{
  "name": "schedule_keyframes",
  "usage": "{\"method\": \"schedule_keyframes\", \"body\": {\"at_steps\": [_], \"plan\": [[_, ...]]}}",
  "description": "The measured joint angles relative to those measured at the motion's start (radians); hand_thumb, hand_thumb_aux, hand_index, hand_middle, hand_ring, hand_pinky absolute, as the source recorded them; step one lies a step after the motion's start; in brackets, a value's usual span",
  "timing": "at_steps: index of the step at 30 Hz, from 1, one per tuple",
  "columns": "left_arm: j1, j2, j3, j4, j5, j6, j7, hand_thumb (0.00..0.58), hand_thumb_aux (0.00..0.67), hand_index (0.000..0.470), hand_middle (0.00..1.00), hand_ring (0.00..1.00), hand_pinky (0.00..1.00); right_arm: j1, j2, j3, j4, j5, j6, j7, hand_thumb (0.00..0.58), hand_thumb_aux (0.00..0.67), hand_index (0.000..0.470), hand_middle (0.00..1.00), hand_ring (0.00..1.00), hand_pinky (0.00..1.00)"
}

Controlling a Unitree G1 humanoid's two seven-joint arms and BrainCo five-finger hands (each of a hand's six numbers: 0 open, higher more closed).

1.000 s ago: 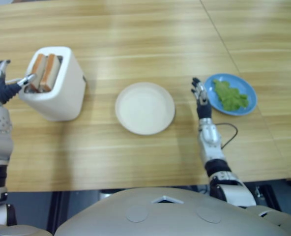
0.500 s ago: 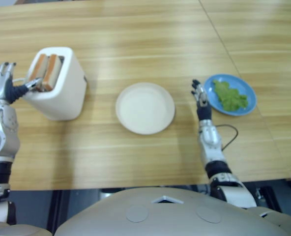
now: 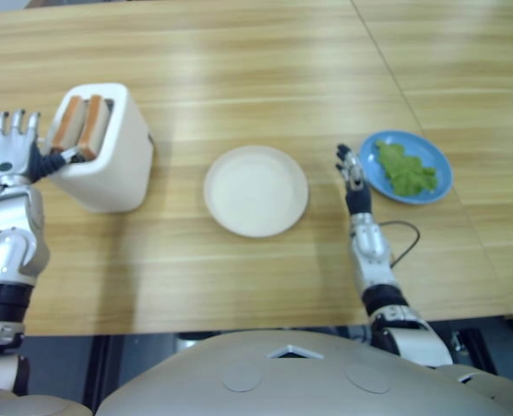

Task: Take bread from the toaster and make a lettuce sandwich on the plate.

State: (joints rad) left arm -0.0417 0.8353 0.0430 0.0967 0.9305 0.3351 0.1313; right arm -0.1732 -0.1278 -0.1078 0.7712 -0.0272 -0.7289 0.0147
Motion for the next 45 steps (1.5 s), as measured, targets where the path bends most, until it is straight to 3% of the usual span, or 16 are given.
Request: {"method": "schedule_keyframes", "body": {"at_steps": [16, 23, 29, 36, 45], "plan": [[0.026, -0.108, 0.134, -0.288, -0.049, -0.133, 0.273, 0.58, 0.67, 0.46, 1.0, 1.0, 1.0, -0.005, -0.007, 0.018, 0.037, -0.034, 0.004, -0.016, 0.0, 0.0, 0.0, 0.0, 0.0, 0.0], [0.017, -0.245, 0.317, -0.514, -0.306, -0.324, 0.348, 0.58, 0.67, 0.46, 1.0, 1.0, 1.0, -0.006, -0.004, 0.033, 0.052, -0.046, 0.004, -0.026, 0.0, 0.0, 0.0, 0.0, 0.0, 0.0], [-0.071, -0.408, 0.196, -0.558, -0.587, -0.449, 0.203, 0.58, 0.67, 0.46, 1.0, 1.0, 1.0, -0.021, 0.0, 0.037, 0.079, -0.047, 0.005, -0.031, 0.0, 0.0, 0.0, 0.0, 0.0, 0.0], [-0.111, -0.637, -0.049, -0.38, -0.886, -0.471, -0.067, 0.58, 0.67, 0.46, 1.0, 1.0, 1.0, -0.027, -0.002, 0.042, 0.084, -0.051, 0.007, -0.035, 0.0, 0.0, 0.0, 0.0, 0.0, 0.0], [-0.142, -0.698, -0.192, 0.107, -0.916, -0.454, -0.274, 0.58, 0.67, 0.46, 1.0, 1.0, 1.0, -0.024, -0.006, 0.043, 0.083, -0.054, 0.007, -0.041, 0.0, 0.0, 0.0, 0.0, 0.0, 0.0]]}}
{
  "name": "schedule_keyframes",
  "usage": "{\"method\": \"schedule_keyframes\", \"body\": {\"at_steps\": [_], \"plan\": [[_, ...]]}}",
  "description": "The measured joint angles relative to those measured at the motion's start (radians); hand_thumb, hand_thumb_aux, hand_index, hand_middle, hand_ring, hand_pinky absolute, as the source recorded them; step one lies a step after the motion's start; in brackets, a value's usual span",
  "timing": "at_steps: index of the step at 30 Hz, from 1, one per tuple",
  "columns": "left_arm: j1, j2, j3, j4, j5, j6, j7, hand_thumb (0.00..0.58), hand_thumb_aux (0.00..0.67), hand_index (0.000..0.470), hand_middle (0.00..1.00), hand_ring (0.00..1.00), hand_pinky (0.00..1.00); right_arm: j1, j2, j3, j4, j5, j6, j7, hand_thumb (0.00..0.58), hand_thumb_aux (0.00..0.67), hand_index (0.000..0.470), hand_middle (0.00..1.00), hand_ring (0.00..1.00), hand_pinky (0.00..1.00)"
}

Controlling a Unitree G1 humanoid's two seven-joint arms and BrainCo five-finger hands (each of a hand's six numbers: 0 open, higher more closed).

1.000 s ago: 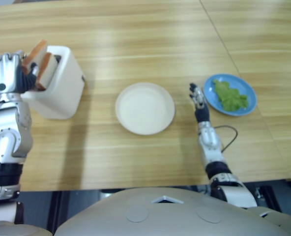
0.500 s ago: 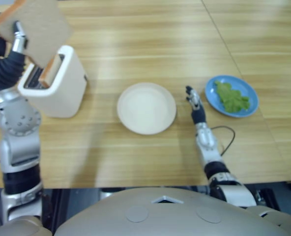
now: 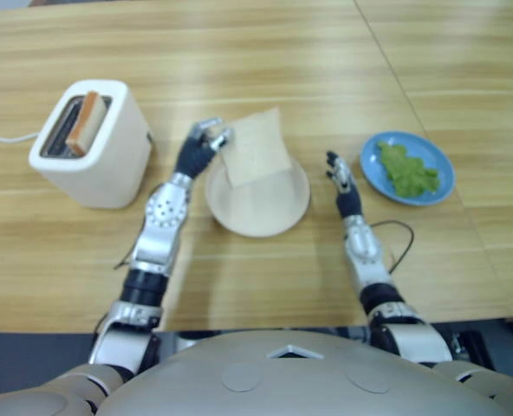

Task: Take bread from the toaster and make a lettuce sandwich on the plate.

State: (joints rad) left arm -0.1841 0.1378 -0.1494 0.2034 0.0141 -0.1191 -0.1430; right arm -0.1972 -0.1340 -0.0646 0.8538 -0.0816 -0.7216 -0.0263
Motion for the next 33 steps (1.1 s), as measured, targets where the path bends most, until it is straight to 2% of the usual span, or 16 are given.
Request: {"method": "schedule_keyframes", "body": {"at_steps": [5, 11, 12, 13, 14, 18, 22, 25, 28, 33], "plan": [[-0.036, 0.012, -0.037, 0.17, 0.068, -0.047, -0.036, 0.58, 0.67, 0.46, 1.0, 1.0, 1.0, 0.002, -0.001, -0.001, 0.0, 0.0, 0.001, -0.002, 0.0, 0.0, 0.0, 0.0, 0.0, 0.0], [-0.041, 0.033, -0.094, 0.22, 0.15, -0.084, -0.065, 0.58, 0.67, 0.46, 1.0, 1.0, 1.0, 0.002, -0.001, -0.001, 0.0, 0.0, 0.002, -0.004, 0.0, 0.0, 0.0, 0.0, 0.0, 0.0], [-0.044, 0.043, -0.111, 0.22, 0.178, -0.09, -0.064, 0.577, 0.623, 0.428, 0.69, 0.69, 0.69, 0.002, -0.001, -0.001, 0.0, 0.0, 0.002, -0.004, 0.0, 0.0, 0.0, 0.0, 0.0, 0.0], [-0.046, 0.051, -0.123, 0.22, 0.2, -0.093, -0.061, 0.577, 0.623, 0.428, 0.69, 0.69, 0.69, 0.002, -0.001, -0.001, 0.0, 0.0, 0.003, -0.004, 0.0, 0.0, 0.0, 0.0, 0.0, 0.0], [-0.047, 0.057, -0.137, 0.219, 0.226, -0.095, -0.059, 0.0, 0.0, 0.0, 0.0, 0.0, 0.0, 0.002, -0.001, -0.001, 0.0, 0.0, 0.004, -0.004, 0.0, 0.0, 0.0, 0.0, 0.0, 0.0], [-0.047, 0.077, -0.174, 0.215, 0.308, -0.1, -0.032, 0.0, 0.0, 0.0, 0.0, 0.0, 0.0, 0.002, -0.001, 0.0, 0.0, 0.0, 0.004, -0.004, 0.0, 0.0, 0.0, 0.0, 0.0, 0.0], [-0.048, 0.137, -0.193, 0.185, 0.462, -0.095, 0.094, 0.0, 0.0, 0.0, 0.0, 0.0, 0.0, 0.005, -0.003, 0.0, -0.008, -0.001, 0.004, -0.005, 0.0, 0.0, 0.0, 0.0, 0.0, 0.0], [-0.037, 0.184, -0.144, 0.055, 0.561, -0.093, 0.24, 0.0, 0.0, 0.0, 0.0, 0.0, 0.0, 0.028, -0.024, 0.006, -0.051, -0.027, -0.005, -0.024, 0.0, 0.0, 0.0, 0.0, 0.0, 0.0], [-0.011, 0.21, -0.071, -0.124, 0.66, -0.103, 0.406, 0.0, 0.0, 0.0, 0.0, 0.0, 0.0, 0.051, -0.059, 0.02, -0.16, -0.081, -0.013, -0.051, 0.0, 0.0, 0.0, 0.0, 0.0, 0.0], [0.032, 0.212, -0.042, -0.266, 0.773, -0.105, 0.524, 0.0, 0.0, 0.0, 0.0, 0.0, 0.0, 0.078, -0.206, 0.018, -0.392, -0.276, 0.011, -0.139, 0.0, 0.0, 0.0, 0.0, 0.0, 0.0]]}}
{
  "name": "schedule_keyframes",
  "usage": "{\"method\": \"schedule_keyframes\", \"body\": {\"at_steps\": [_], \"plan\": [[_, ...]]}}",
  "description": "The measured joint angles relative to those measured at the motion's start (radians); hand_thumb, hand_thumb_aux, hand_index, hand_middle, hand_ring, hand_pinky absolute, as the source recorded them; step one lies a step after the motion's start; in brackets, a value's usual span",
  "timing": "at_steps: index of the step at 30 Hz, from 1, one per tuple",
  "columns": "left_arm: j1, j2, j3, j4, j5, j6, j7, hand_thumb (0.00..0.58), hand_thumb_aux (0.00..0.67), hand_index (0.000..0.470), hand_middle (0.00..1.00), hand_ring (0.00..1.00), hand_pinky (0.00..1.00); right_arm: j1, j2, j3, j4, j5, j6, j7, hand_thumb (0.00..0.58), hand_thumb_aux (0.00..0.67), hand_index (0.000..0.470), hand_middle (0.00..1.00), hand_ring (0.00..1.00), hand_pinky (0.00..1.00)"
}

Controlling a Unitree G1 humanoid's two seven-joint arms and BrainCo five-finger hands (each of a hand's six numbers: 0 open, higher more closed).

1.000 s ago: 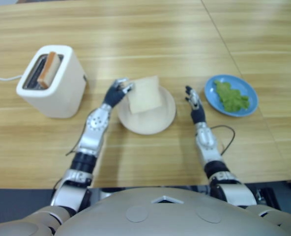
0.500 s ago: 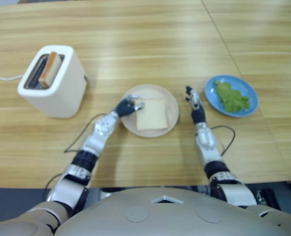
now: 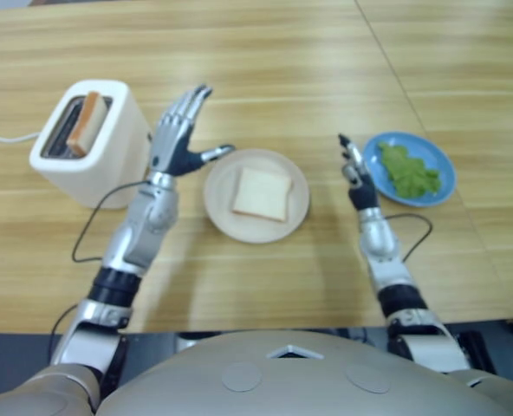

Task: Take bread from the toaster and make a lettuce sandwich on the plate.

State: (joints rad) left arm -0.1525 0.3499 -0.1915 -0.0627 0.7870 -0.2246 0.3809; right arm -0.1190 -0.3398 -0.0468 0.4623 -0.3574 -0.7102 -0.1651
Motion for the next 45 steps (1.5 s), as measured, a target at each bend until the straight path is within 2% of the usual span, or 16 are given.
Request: {"method": "schedule_keyframes", "body": {"at_steps": [2, 5, 8, 10, 13, 19, 27, 28, 29, 30, 31, 32, 45], "plan": [[0.014, -0.001, -0.004, -0.004, 0.019, 0.0, 0.011, 0.0, 0.0, 0.0, 0.0, 0.0, 0.0, -0.003, -0.103, -0.025, -0.072, -0.1, 0.041, -0.046, 0.0, 0.0, 0.0, 0.0, 0.0, 0.0], [0.016, -0.013, -0.01, 0.01, 0.021, 0.0, 0.011, 0.0, 0.0, 0.0, 0.0, 0.0, 0.0, -0.039, -0.274, -0.036, -0.07, -0.269, 0.137, -0.151, 0.0, 0.0, 0.0, 0.0, 0.0, 0.0], [0.01, -0.034, -0.014, 0.055, -0.003, -0.004, 0.01, 0.0, 0.0, 0.0, 0.0, 0.0, 0.0, -0.163, -0.49, 0.055, 0.102, -0.514, 0.294, -0.269, 0.0, 0.0, 0.0, 0.0, 0.0, 0.0], [0.008, -0.044, -0.017, 0.078, -0.012, -0.007, 0.011, 0.0, 0.0, 0.0, 0.0, 0.0, 0.0, -0.252, -0.564, 0.13, 0.245, -0.612, 0.363, -0.316, 0.0, 0.0, 0.0, 0.0, 0.0, 0.0], [0.002, -0.051, -0.024, 0.105, -0.022, -0.016, 0.01, 0.0, 0.0, 0.0, 0.0, 0.0, 0.0, -0.339, -0.59, 0.241, 0.433, -0.693, 0.402, -0.362, 0.0, 0.0, 0.0, 0.0, 0.0, 0.0], [0.0, -0.06, -0.03, 0.115, -0.031, -0.021, 0.01, 0.0, 0.0, 0.0, 0.0, 0.0, 0.0, -0.458, -0.571, 0.443, 0.66, -0.772, 0.441, -0.386, 0.0, 0.0, 0.0, 0.0, 0.0, 0.0], [0.0, -0.063, -0.039, 0.124, -0.033, -0.021, 0.009, 0.0, 0.0, 0.0, 0.0, 0.0, 0.0, -0.478, -0.513, 0.584, 0.778, -0.775, 0.461, -0.365, 0.0, 0.0, 0.0, 0.0, 0.0, 0.0], [0.001, -0.063, -0.039, 0.126, -0.034, -0.021, 0.009, 0.0, 0.0, 0.0, 0.0, 0.0, 0.0, -0.474, -0.513, 0.594, 0.786, -0.77, 0.464, -0.364, 0.112, 0.068, 0.047, 0.0, 0.0, 0.0], [0.001, -0.063, -0.039, 0.126, -0.034, -0.021, 0.009, 0.0, 0.0, 0.0, 0.0, 0.0, 0.0, -0.473, -0.513, 0.596, 0.787, -0.763, 0.465, -0.364, 0.503, 0.426, 0.292, 0.0, 0.0, 0.0], [0.001, -0.063, -0.04, 0.126, -0.034, -0.021, 0.008, 0.0, 0.0, 0.0, 0.0, 0.0, 0.0, -0.473, -0.513, 0.601, 0.788, -0.751, 0.465, -0.364, 0.545, 0.504, 0.346, 0.0, 0.0, 0.0], [0.001, -0.063, -0.04, 0.126, -0.034, -0.021, 0.008, 0.0, 0.0, 0.0, 0.0, 0.0, 0.0, -0.473, -0.513, 0.602, 0.789, -0.745, 0.465, -0.363, 0.579, 0.644, 0.442, 0.0, 0.0, 0.0], [0.001, -0.063, -0.041, 0.126, -0.035, -0.02, 0.008, 0.0, 0.0, 0.0, 0.0, 0.0, 0.0, -0.473, -0.514, 0.603, 0.789, -0.732, 0.464, -0.361, 0.58, 0.67, 0.46, 0.0, 0.0, 0.0], [0.004, -0.063, -0.042, 0.129, -0.042, -0.019, 0.008, 0.0, 0.0, 0.0, 0.0, 0.0, 0.0, -0.471, -0.514, 0.639, 0.791, -0.672, 0.449, -0.332, 0.58, 0.67, 0.46, 0.0, 0.0, 0.0]]}}
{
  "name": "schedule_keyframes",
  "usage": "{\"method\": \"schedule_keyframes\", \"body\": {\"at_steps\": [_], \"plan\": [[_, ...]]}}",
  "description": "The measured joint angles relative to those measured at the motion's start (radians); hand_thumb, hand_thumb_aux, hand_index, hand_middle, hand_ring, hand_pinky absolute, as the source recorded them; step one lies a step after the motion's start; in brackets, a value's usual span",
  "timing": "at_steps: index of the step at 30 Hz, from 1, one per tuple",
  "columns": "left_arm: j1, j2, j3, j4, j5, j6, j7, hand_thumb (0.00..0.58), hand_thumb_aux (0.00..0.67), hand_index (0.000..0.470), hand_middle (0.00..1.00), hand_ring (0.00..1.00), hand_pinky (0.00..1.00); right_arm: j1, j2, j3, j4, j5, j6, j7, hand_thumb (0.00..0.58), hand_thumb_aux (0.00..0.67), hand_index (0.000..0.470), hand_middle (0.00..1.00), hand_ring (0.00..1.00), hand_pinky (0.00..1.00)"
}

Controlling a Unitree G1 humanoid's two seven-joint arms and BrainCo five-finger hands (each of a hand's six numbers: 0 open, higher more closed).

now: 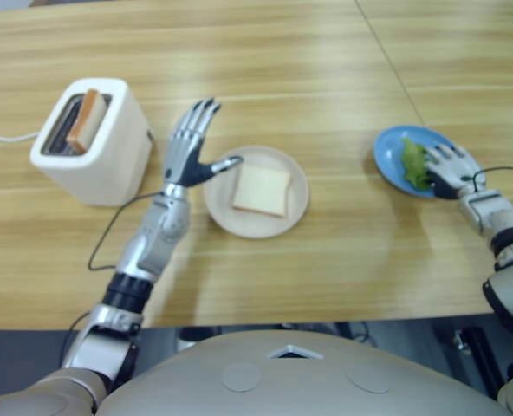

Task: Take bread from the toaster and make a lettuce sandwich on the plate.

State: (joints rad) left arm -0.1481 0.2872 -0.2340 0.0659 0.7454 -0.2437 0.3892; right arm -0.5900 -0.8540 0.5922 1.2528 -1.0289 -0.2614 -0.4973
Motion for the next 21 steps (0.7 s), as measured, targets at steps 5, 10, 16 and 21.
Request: {"method": "schedule_keyframes", "body": {"at_steps": [5, 10, 16, 21], "plan": [[0.0, 0.0, 0.0, 0.001, -0.001, 0.0, 0.0, 0.0, 0.0, 0.0, 0.0, 0.0, 0.0, -0.001, -0.007, -0.001, -0.009, 0.025, -0.017, 0.001, 0.58, 0.67, 0.46, 0.85, 0.85, 0.85], [0.001, 0.0, 0.0, 0.003, -0.003, 0.0, 0.001, 0.0, 0.0, 0.0, 0.0, 0.0, 0.0, 0.001, -0.04, -0.012, -0.058, 0.061, -0.046, -0.018, 0.58, 0.67, 0.46, 1.0, 1.0, 1.0], [-0.002, 0.005, 0.022, 0.027, -0.033, -0.008, 0.004, 0.0, 0.0, 0.0, 0.0, 0.0, 0.0, 0.066, -0.125, -0.089, -0.33, 0.103, -0.064, -0.053, 0.58, 0.67, 0.46, 1.0, 1.0, 1.0], [-0.009, 0.016, 0.06, 0.046, -0.061, -0.021, 0.01, 0.0, 0.0, 0.0, 0.0, 0.0, 0.0, 0.161, -0.153, -0.17, -0.691, 0.114, -0.017, 0.0, 0.58, 0.67, 0.46, 1.0, 1.0, 1.0]]}}
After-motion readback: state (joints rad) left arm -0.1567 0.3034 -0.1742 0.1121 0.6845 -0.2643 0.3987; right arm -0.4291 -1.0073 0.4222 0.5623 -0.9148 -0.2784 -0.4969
